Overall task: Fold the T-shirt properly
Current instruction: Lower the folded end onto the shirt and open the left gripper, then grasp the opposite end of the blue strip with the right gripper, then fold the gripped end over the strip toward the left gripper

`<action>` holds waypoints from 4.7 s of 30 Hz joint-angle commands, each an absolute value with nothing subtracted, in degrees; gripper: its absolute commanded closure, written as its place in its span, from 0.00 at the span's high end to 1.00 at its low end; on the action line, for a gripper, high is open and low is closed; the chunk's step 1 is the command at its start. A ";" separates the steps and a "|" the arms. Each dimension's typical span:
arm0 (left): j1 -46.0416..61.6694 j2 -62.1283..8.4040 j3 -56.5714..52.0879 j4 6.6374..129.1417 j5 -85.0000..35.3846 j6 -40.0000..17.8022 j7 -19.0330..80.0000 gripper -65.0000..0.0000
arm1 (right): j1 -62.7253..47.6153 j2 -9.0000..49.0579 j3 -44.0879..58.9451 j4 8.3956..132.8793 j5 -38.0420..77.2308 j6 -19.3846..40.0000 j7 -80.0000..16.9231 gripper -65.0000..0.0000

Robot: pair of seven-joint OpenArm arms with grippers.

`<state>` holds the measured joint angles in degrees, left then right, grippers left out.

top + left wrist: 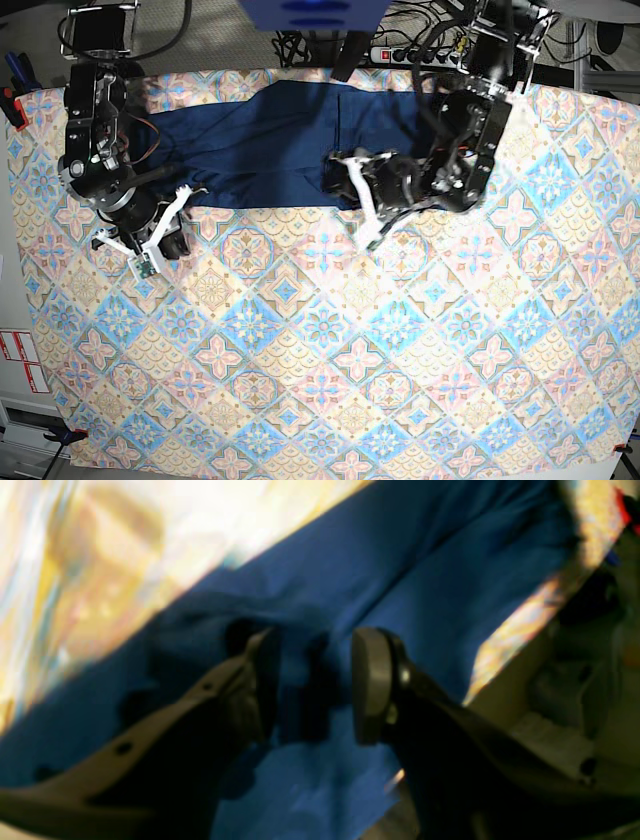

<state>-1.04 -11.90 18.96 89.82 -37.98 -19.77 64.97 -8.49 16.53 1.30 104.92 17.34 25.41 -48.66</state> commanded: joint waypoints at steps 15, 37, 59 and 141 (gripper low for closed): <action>6.81 -18.59 11.12 102.02 -39.52 -19.82 60.79 0.34 | -10.15 19.82 3.38 105.71 17.89 25.36 -47.96 0.14; 21.76 -19.65 -18.15 108.62 -38.99 -20.00 60.97 0.00 | -11.21 20.26 12.35 86.99 23.87 25.45 -55.69 0.48; 21.32 -19.47 -17.80 103.08 -39.43 -20.26 60.53 0.00 | -10.07 26.07 11.30 72.84 42.77 25.45 -55.78 0.50; 19.21 -17.71 -18.42 103.25 -39.69 -20.26 60.35 0.00 | 3.47 22.99 5.67 67.21 52.18 25.45 -60.09 0.05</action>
